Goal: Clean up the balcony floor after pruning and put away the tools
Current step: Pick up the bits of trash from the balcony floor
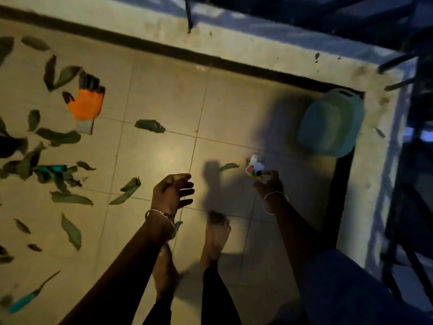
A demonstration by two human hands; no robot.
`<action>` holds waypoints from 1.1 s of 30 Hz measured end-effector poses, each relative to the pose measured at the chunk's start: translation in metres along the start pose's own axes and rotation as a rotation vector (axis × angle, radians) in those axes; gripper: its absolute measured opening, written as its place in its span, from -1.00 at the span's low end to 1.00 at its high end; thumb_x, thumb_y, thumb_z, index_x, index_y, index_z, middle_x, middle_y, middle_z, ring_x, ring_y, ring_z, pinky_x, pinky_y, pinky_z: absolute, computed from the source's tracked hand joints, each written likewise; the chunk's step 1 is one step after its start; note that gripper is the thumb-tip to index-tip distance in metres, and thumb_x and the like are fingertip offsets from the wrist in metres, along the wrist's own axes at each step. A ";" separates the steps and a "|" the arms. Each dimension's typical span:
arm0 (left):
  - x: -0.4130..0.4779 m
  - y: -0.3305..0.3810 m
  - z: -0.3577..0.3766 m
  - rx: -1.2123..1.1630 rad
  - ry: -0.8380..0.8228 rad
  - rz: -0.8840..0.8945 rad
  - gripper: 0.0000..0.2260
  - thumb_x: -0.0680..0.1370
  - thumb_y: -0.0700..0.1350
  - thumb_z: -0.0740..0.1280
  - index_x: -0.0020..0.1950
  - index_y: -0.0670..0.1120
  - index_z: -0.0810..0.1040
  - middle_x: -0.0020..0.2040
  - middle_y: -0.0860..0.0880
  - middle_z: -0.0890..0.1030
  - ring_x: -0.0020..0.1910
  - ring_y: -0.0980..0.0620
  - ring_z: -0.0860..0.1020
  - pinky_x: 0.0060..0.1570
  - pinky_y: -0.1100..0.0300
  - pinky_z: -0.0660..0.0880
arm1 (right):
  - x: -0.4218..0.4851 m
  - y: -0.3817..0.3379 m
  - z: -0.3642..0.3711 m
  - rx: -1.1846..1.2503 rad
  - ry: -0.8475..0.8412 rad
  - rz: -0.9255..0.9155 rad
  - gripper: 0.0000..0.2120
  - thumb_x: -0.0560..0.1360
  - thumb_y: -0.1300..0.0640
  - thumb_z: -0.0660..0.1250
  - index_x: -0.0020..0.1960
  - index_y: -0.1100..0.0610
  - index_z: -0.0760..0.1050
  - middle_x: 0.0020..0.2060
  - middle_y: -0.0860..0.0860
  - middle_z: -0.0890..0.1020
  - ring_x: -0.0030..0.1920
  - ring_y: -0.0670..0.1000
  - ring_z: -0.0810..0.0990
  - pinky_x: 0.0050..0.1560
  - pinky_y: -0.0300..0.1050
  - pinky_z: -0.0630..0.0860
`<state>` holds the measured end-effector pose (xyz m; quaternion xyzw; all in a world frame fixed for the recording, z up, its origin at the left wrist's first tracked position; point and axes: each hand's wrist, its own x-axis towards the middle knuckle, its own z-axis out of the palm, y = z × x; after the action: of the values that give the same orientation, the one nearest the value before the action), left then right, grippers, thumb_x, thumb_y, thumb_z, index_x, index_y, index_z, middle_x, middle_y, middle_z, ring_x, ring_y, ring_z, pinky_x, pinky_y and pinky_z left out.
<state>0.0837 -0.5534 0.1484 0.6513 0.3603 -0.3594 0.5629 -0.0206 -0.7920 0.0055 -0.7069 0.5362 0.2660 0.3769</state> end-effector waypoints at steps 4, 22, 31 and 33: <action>0.047 -0.041 -0.013 0.006 -0.004 0.016 -0.83 0.59 -0.26 0.23 0.05 -0.18 0.61 -0.11 -0.18 0.62 -0.13 -0.12 0.60 -0.12 0.05 0.54 | 0.065 0.003 0.039 -0.027 0.072 -0.008 -0.31 0.43 -0.11 0.45 0.43 0.16 0.31 0.27 0.24 0.49 0.23 0.22 0.52 0.14 -0.03 0.46; -0.009 -0.065 -0.136 -0.254 0.154 0.002 -0.80 0.56 -0.30 0.24 0.09 -0.21 0.62 -0.17 -0.13 0.62 -0.16 -0.07 0.61 -0.21 0.11 0.55 | -0.126 -0.031 0.131 0.708 -0.272 0.159 -0.79 0.26 0.11 0.56 -0.15 0.13 0.63 -0.15 0.14 0.63 -0.16 0.11 0.60 -0.17 -0.04 0.52; -0.173 0.015 -0.239 -0.393 0.183 0.103 -0.83 0.58 -0.28 0.23 -0.02 -0.14 0.62 -0.16 -0.10 0.62 -0.21 -0.03 0.59 -0.24 0.14 0.54 | -0.372 -0.139 0.044 1.045 -0.789 0.096 -0.74 0.25 0.22 0.50 -0.19 0.13 0.44 -0.38 0.05 0.59 -0.30 0.02 0.58 -0.24 -0.14 0.57; -0.217 0.033 -0.268 -0.427 0.193 0.111 -0.83 0.59 -0.27 0.23 -0.03 -0.12 0.62 -0.15 -0.09 0.63 -0.21 -0.03 0.59 -0.25 0.15 0.54 | -0.428 -0.170 0.020 1.056 -0.866 0.007 -0.91 0.38 0.18 0.36 -0.25 0.11 0.45 -0.34 0.04 0.52 -0.34 -0.01 0.54 -0.30 -0.19 0.51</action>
<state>0.0250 -0.3054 0.3824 0.5676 0.4440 -0.1796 0.6697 0.0219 -0.5129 0.3703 -0.2566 0.3974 0.2288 0.8508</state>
